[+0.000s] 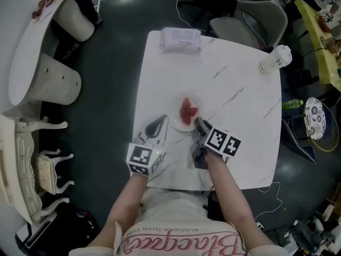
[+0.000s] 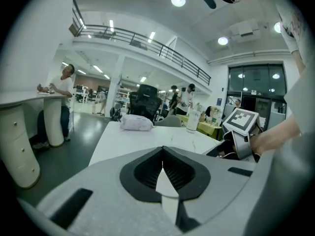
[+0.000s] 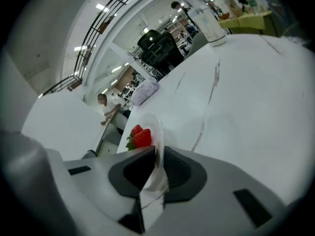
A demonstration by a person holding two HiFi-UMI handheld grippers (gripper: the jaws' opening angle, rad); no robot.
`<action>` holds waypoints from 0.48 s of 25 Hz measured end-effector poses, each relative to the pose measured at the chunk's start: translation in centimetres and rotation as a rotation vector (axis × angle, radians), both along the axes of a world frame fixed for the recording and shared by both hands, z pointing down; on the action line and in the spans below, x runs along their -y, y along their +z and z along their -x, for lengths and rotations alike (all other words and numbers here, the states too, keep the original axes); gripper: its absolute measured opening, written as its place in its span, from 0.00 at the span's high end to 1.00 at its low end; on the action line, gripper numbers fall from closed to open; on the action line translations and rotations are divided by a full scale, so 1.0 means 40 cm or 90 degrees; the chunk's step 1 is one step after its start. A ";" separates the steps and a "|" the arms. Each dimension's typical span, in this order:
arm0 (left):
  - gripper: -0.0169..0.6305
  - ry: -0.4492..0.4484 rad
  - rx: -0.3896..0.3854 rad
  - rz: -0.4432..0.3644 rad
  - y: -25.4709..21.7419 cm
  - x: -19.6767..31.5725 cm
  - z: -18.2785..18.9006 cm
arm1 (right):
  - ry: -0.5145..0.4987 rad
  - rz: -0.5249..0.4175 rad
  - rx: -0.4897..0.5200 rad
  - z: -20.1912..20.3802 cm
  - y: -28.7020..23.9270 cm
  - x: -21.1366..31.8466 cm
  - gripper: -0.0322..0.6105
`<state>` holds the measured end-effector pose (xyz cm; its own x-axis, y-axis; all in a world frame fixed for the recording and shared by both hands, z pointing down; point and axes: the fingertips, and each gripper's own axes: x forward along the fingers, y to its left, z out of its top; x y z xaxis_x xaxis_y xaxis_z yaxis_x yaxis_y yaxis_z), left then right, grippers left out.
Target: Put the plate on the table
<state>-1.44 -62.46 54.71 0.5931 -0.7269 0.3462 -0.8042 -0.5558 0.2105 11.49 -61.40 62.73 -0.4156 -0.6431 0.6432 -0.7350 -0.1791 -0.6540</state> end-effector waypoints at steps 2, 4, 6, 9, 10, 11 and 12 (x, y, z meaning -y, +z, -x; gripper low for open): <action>0.97 -0.001 0.000 0.006 0.010 0.005 -0.002 | -0.016 -0.001 -0.057 -0.011 0.011 0.008 0.87; 0.97 -0.003 0.001 0.010 0.015 0.011 -0.002 | -0.031 -0.001 -0.118 -0.022 0.023 0.012 0.85; 0.97 -0.005 0.001 0.010 0.020 0.015 0.000 | -0.050 0.000 -0.171 -0.030 0.035 0.011 0.82; 0.97 -0.007 0.002 0.010 0.022 0.018 0.006 | -0.079 -0.010 -0.218 -0.024 0.040 0.013 0.81; 0.97 -0.007 0.003 0.009 0.021 0.019 0.008 | -0.093 -0.015 -0.239 -0.019 0.040 0.013 0.81; 0.97 -0.008 0.003 0.009 0.020 0.018 0.010 | -0.108 -0.023 -0.268 -0.014 0.040 0.013 0.80; 0.97 -0.008 0.003 0.008 0.019 0.017 0.012 | -0.122 -0.033 -0.305 -0.010 0.037 0.013 0.79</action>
<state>-1.92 -63.15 55.45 0.5820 -0.7298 0.3585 -0.8122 -0.5427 0.2140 11.90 -61.91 64.22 -0.1964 -0.6205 0.7592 -0.9705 0.0123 -0.2410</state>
